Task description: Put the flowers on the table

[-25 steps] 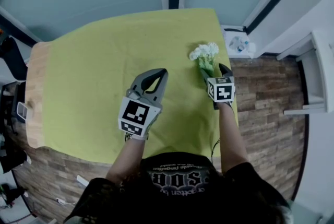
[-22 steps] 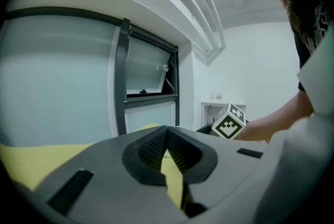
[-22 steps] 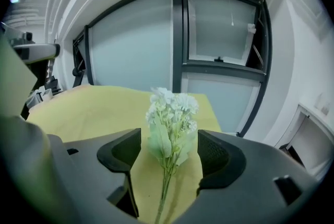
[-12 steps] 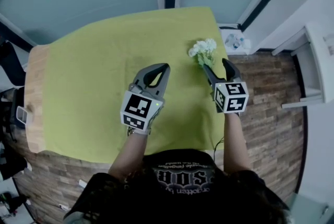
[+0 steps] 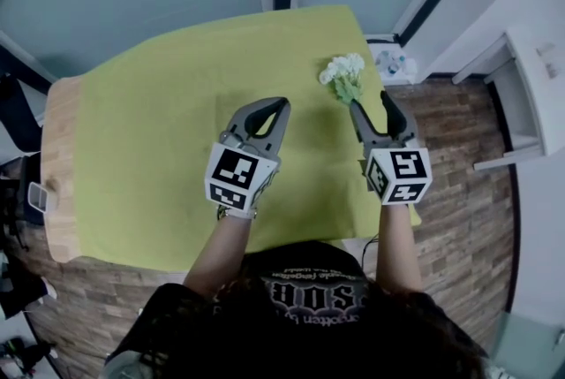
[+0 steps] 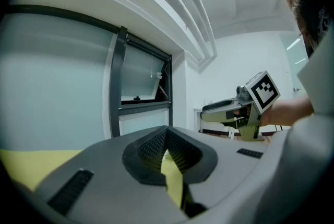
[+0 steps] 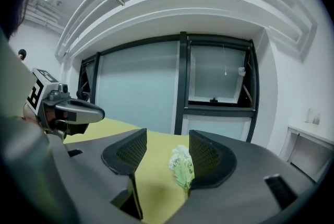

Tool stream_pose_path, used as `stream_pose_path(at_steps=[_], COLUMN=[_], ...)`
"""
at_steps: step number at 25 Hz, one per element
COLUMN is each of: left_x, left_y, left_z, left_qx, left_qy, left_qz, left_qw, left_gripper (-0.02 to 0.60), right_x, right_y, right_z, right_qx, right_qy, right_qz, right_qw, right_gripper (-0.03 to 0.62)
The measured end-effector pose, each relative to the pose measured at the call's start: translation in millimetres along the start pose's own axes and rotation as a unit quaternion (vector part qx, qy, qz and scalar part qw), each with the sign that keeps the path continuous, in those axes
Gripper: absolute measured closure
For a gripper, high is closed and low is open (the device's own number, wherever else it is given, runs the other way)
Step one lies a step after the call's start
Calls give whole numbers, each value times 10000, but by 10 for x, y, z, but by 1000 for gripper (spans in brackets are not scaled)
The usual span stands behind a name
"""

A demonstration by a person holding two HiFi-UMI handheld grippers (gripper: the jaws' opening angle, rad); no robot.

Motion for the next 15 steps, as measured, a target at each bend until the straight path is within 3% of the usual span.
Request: stream_pose_path(at_steps=[9, 15], left_x=[135, 184], left_y=[217, 382], left_z=[137, 228], left_qx=[-291, -459], left_qy=[-142, -227], left_qz=[251, 355], left_qw=[9992, 9981], left_gripper=[584, 584], right_x=[113, 94], right_y=[447, 672], right_z=[-245, -381], right_qx=[-151, -254], right_qy=[-151, -292], right_qz=[542, 718], right_qw=[9983, 9967], right_gripper=[489, 526])
Point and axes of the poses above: the fingertips, and each gripper's own axes: y backward along the fingers, z to its right, x out of its top, the point moved 6 cm from there along y, backward along the fingers, and after that the axes turned 13 degrees about -y, right-handed, at the moved point
